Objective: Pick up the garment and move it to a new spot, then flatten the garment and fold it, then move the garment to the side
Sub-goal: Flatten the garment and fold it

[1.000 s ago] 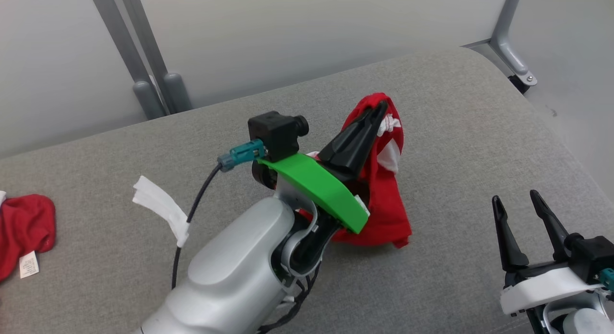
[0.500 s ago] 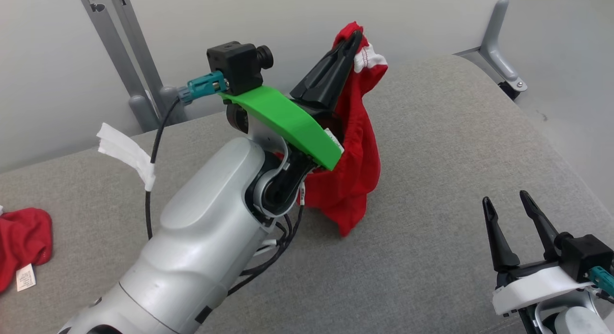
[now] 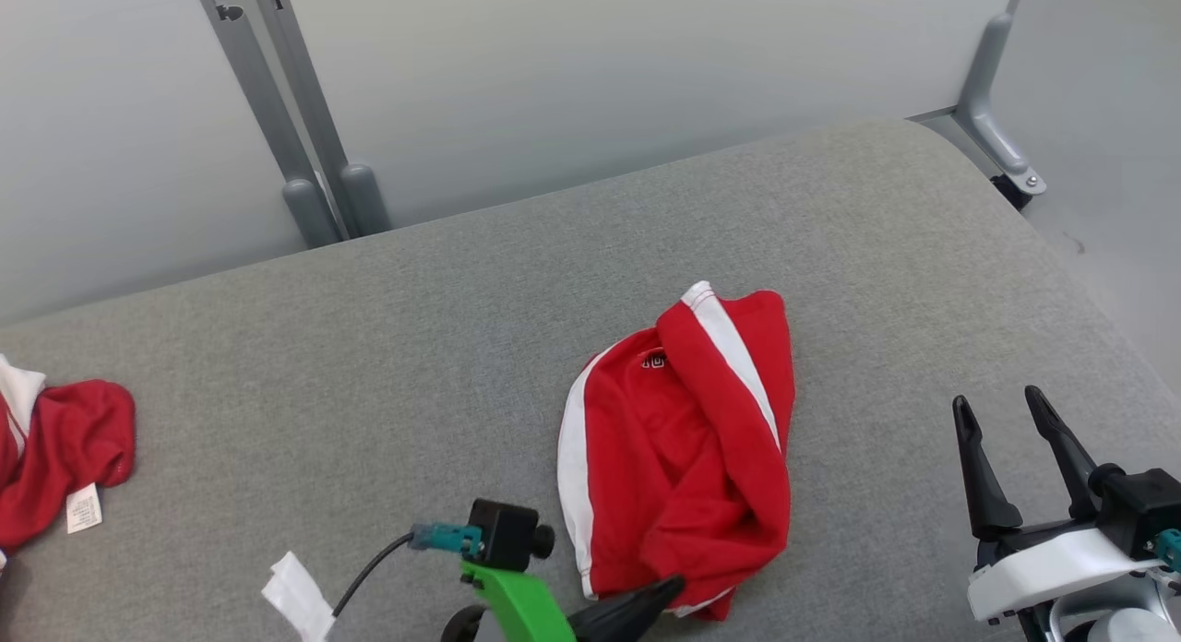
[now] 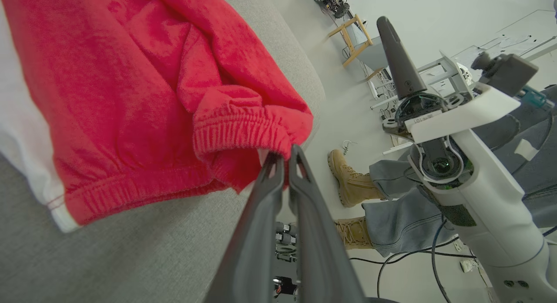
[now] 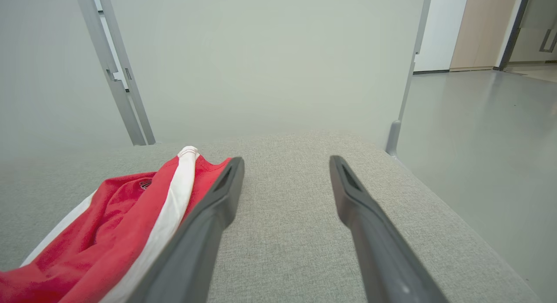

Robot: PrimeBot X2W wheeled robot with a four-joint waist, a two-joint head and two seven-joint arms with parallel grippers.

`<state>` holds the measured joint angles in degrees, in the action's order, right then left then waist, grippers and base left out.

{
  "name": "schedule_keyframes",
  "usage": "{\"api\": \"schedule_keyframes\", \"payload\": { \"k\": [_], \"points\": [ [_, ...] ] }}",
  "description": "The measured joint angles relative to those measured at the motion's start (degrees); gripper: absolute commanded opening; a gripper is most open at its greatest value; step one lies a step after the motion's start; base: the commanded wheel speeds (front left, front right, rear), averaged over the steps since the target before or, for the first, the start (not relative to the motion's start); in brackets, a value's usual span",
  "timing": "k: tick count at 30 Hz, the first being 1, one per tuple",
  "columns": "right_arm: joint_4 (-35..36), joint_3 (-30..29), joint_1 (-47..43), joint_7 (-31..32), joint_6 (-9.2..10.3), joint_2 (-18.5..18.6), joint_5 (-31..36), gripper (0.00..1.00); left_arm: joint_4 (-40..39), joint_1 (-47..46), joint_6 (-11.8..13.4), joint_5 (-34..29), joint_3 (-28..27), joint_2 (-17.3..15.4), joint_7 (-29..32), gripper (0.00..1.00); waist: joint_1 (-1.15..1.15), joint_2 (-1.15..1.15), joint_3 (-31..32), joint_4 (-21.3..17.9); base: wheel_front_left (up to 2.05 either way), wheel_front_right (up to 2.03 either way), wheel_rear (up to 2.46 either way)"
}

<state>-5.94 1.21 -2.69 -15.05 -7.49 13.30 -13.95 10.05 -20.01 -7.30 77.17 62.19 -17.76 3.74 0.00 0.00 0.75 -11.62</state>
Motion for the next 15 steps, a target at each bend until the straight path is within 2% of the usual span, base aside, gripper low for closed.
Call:
{"api": "schedule_keyframes", "payload": {
  "k": [3,8,15],
  "points": [
    [0.12,0.12,-0.04,0.0,0.0,-0.03,0.01,1.0,-0.36,3.14,0.58,1.48,0.02,-4.71,0.87,0.0,0.0,0.0,-0.05,1.52,0.0,0.0,0.0],
    [0.19,0.91,0.01,0.0,0.0,-0.53,0.04,1.0,2.49,5.3,3.47,2.2,-2.79,-11.13,-0.58,0.0,0.0,0.0,-0.31,3.85,0.0,0.0,0.0],
    [-0.01,0.98,0.12,0.0,0.0,-0.51,0.03,1.0,6.28,6.3,3.86,6.43,-6.24,-13.4,-1.26,0.0,0.0,0.0,-0.88,6.0,0.0,0.0,0.0]
  ]
}}
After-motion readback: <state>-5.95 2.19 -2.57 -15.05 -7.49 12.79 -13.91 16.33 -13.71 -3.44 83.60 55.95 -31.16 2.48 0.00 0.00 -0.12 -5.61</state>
